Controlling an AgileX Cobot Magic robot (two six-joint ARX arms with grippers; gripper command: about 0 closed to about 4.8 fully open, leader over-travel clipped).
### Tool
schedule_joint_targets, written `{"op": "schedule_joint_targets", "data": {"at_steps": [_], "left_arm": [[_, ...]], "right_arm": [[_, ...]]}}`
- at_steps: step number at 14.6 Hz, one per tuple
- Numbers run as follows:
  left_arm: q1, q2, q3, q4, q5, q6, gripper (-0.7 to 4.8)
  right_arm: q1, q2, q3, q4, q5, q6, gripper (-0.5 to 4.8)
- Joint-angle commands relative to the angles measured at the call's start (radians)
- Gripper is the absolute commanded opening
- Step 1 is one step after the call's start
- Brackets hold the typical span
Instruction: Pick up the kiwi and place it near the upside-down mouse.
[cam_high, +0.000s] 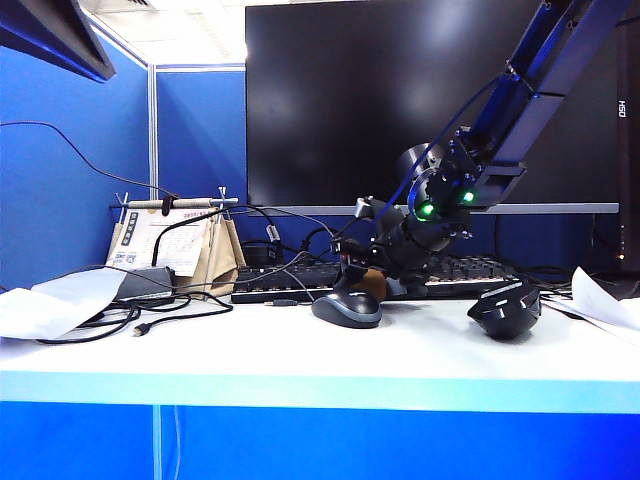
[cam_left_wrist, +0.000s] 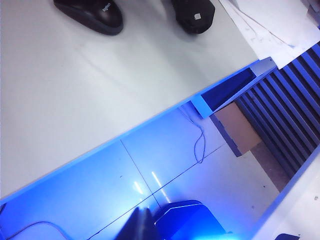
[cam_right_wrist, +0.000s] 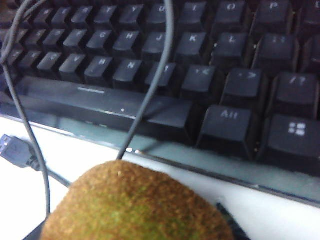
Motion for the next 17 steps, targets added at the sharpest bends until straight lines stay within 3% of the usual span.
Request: {"op": "schedule_joint_targets", "data": {"at_steps": [1, 5, 10, 12, 14, 17], "left_arm": [[0.000, -0.002, 0.000, 0.017, 0.005, 0.001, -0.01], [0.000, -0.002, 0.000, 0.020, 0.004, 0.008, -0.01], [0.000, -0.002, 0.000, 0.071, 0.005, 0.056, -0.01], [0.000, -0.002, 0.000, 0.111, 0.058, 0.099, -0.01], [0.000, -0.002, 0.000, 0.183, 0.072, 0.095, -0.01], [0.000, -0.002, 0.000, 0.193, 0.072, 0.097, -0.01]], "right_arm": [[-0.002, -0.050, 0.003, 0.020, -0.005, -0.016, 2.60], [-0.002, -0.161, 0.002, -0.015, -0.005, -0.060, 2.61], [-0.002, -0.399, 0.000, -0.187, -0.003, -0.135, 2.64], [0.005, -0.494, 0.000, -0.251, -0.001, -0.135, 2.64], [0.006, -0.603, 0.000, -0.350, 0.000, -0.135, 2.64], [0.005, -0.709, 0.000, -0.373, 0.025, -0.143, 2.61]]}}
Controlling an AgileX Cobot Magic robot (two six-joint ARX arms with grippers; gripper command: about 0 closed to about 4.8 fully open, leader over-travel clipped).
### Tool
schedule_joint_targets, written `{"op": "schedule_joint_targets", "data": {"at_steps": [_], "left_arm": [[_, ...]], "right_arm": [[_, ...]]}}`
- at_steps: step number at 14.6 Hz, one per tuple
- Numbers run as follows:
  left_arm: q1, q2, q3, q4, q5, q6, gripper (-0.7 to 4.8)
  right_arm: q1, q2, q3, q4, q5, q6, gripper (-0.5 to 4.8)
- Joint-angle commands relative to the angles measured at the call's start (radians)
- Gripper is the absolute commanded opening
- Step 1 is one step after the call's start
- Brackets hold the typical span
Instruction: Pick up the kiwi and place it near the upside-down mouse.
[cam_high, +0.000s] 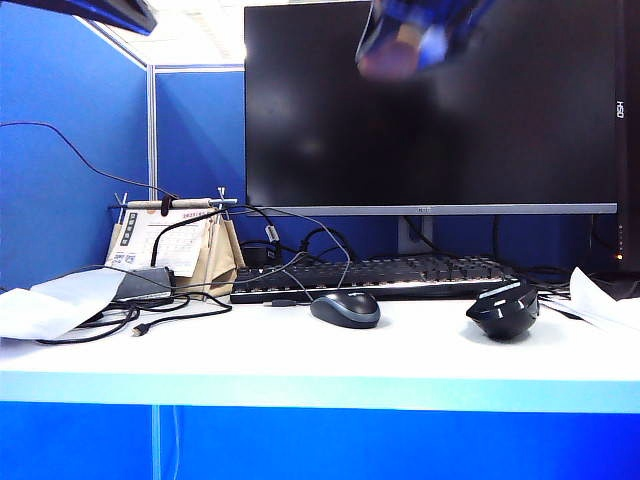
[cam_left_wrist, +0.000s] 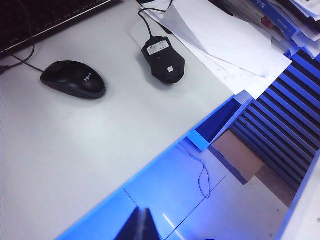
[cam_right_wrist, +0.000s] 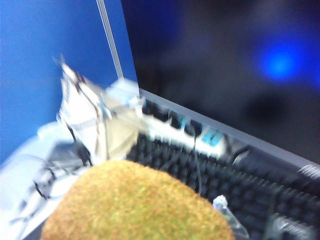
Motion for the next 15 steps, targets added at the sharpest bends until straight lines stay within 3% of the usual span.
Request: {"op": "schedule_joint_targets", "data": {"at_steps": [1, 6, 8, 10, 13, 15], "left_arm": [[0.000, -0.002, 0.000, 0.033, 0.007, 0.003, -0.01], [0.000, -0.002, 0.000, 0.069, 0.009, 0.021, -0.01], [0.000, -0.002, 0.000, 0.073, 0.010, 0.026, -0.01], [0.000, -0.002, 0.000, 0.093, 0.010, 0.020, -0.01], [0.000, -0.001, 0.000, 0.069, 0.010, 0.023, -0.01], [0.000, -0.001, 0.000, 0.068, 0.011, 0.023, -0.01]], "right_arm": [[0.002, -0.093, 0.007, 0.008, 0.023, -0.014, 2.60], [0.002, -0.361, 0.005, -0.135, 0.077, -0.060, 2.61], [0.002, -0.531, -0.097, -0.140, 0.132, -0.072, 2.60], [0.002, -0.788, -0.465, -0.063, 0.175, 0.002, 2.60], [0.002, -0.916, -0.827, 0.163, 0.177, 0.096, 2.60], [0.002, -0.918, -0.982, 0.245, 0.177, 0.111, 2.61]]}}
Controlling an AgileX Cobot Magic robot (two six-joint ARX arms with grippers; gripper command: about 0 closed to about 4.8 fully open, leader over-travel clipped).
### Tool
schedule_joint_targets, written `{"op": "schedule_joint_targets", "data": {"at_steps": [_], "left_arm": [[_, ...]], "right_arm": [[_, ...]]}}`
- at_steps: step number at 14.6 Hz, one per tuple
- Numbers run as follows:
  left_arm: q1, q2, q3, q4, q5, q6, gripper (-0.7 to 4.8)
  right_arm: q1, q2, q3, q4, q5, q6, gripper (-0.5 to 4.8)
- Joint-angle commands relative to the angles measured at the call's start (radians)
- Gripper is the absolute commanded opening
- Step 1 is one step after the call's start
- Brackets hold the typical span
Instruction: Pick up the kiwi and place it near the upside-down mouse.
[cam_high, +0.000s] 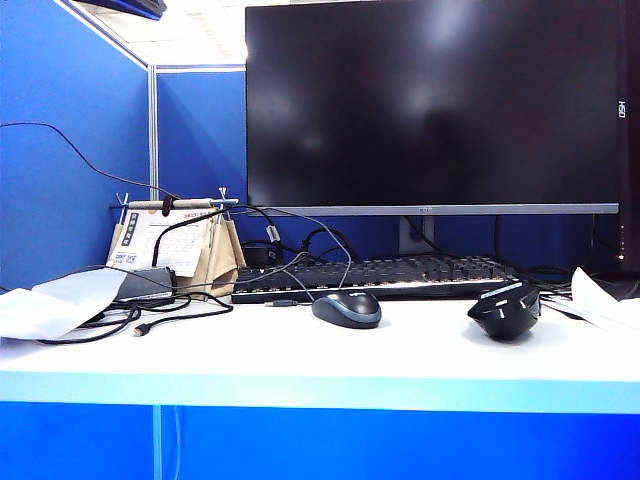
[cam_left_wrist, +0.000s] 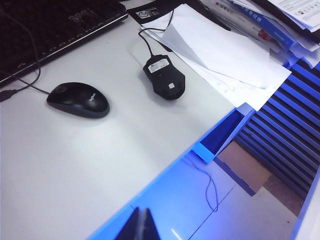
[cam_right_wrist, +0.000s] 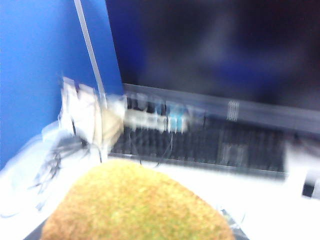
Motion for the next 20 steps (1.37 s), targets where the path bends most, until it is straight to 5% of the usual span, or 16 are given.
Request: {"op": "schedule_joint_targets", "data": {"at_steps": [1, 6, 14, 20], "left_arm": [[0.000, -0.002, 0.000, 0.006, 0.008, -0.001, -0.01], [0.000, -0.002, 0.000, 0.001, 0.034, -0.003, -0.01], [0.000, -0.002, -0.005, 0.001, 0.048, 0.005, -0.01], [-0.001, -0.022, -0.208, 0.150, 0.089, -0.047, -0.01]], "right_arm": [[0.002, 0.016, -0.149, 0.135, 0.005, 0.021, 2.61], [0.002, 0.200, -0.314, 0.351, 0.005, 0.016, 2.61], [-0.001, 0.522, -0.329, 0.555, 0.019, -0.010, 2.61], [-0.002, 0.540, -0.436, 0.734, 0.046, -0.009, 2.61]]}}
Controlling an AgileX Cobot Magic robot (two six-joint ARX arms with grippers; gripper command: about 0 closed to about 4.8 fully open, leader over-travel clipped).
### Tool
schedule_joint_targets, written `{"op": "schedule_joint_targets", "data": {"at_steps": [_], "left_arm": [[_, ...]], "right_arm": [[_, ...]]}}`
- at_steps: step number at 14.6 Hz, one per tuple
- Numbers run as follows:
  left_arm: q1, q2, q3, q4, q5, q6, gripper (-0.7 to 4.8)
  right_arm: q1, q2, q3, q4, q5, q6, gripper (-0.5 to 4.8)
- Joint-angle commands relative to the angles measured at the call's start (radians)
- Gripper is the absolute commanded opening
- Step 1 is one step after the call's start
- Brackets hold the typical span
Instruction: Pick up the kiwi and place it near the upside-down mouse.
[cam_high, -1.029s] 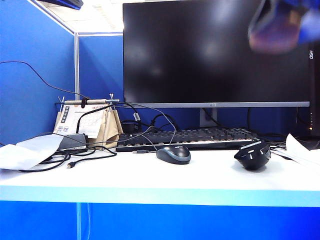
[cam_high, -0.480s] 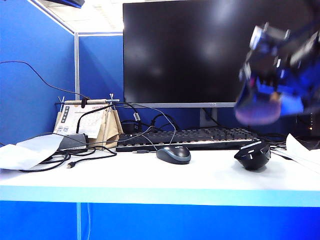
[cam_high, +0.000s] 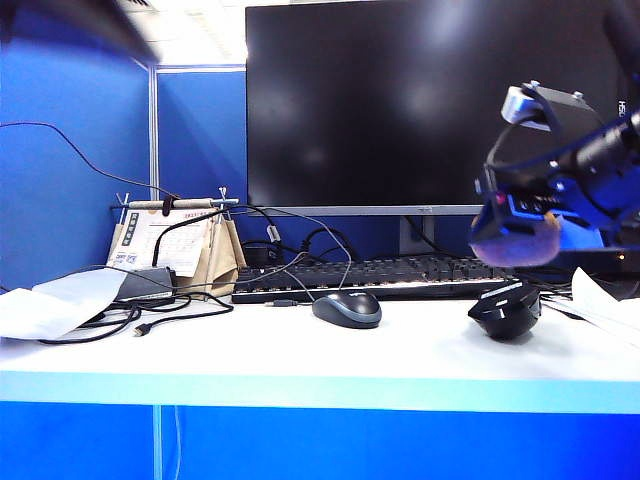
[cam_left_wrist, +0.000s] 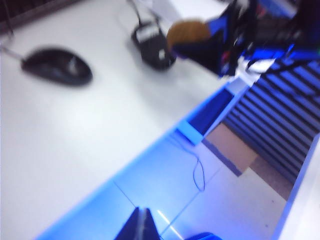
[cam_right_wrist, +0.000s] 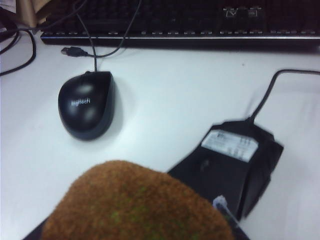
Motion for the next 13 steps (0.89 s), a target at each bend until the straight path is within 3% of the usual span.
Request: {"op": "schedule_joint_targets", "data": {"at_steps": [1, 5, 8, 13], "left_arm": [[0.000, -0.014, -0.098, 0.131, 0.055, -0.063, -0.01], [-0.001, -0.084, -0.279, 0.397, 0.135, -0.105, -0.01], [0.000, -0.164, -0.403, 0.560, 0.135, -0.109, -0.01], [0.000, -0.216, -0.512, 0.581, 0.114, -0.112, -0.01]], "right_arm": [[-0.001, -0.002, -0.034, 0.036, 0.002, -0.004, 2.61], [-0.001, 0.004, -0.079, 0.062, 0.002, -0.004, 2.61], [-0.002, 0.051, -0.115, 0.128, 0.006, -0.003, 2.61], [-0.002, 0.206, -0.115, 0.203, -0.003, -0.003, 2.61]]}}
